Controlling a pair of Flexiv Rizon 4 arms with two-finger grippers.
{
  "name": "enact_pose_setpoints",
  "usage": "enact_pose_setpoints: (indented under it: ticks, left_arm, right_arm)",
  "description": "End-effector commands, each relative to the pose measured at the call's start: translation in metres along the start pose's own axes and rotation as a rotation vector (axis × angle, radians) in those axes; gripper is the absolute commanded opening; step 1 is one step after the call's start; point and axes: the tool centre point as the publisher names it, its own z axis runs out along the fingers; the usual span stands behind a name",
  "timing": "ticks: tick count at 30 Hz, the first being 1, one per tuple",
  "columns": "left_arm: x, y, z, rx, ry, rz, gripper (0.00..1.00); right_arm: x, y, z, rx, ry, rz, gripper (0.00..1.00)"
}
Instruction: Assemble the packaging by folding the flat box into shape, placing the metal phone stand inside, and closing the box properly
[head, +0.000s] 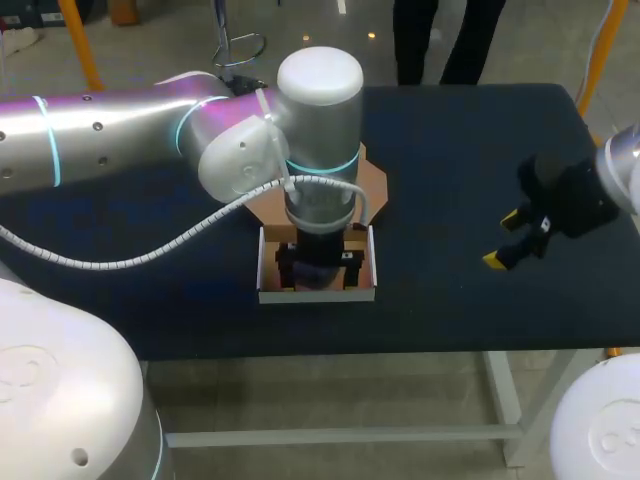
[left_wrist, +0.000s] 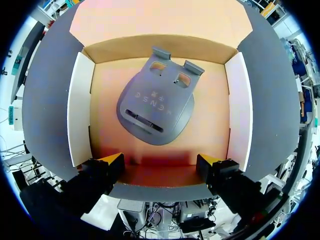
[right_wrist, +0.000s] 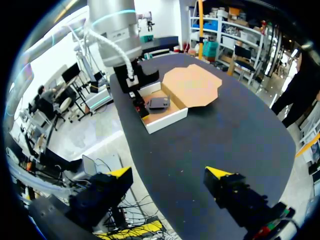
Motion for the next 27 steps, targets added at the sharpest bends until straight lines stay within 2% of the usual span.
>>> enact_pose_setpoints:
  ticks: [1, 8, 11, 20, 27]
  left_arm:
    - [-0.002, 0.01, -0.001, 0.011, -0.002, 0.001, 1.0]
    - [-0.002, 0.015, 0.0, 0.013, -0.004, -0.003, 1.0]
    - [-0.002, 0.012, -0.004, 0.041, 0.001, -0.006, 1.0]
    - [-0.007, 0.009, -0.046, 0.15, 0.046, 0.035, 1.0]
    - [-0.021, 0.006, -0.071, 0.202, 0.097, 0.093, 1.0]
  right_arm:
    - [0.0, 0.0, -0.001, -0.002, 0.003, -0.001, 1.0]
    - [0.0, 0.0, -0.001, -0.002, 0.003, -0.001, 1.0]
    - [0.0, 0.0, -0.001, -0.002, 0.003, -0.001, 1.0]
    - [0.0, 0.0, -0.001, -0.002, 0.003, -0.001, 1.0]
    - [0.0, 0.0, -0.001, -0.002, 0.003, -0.001, 1.0]
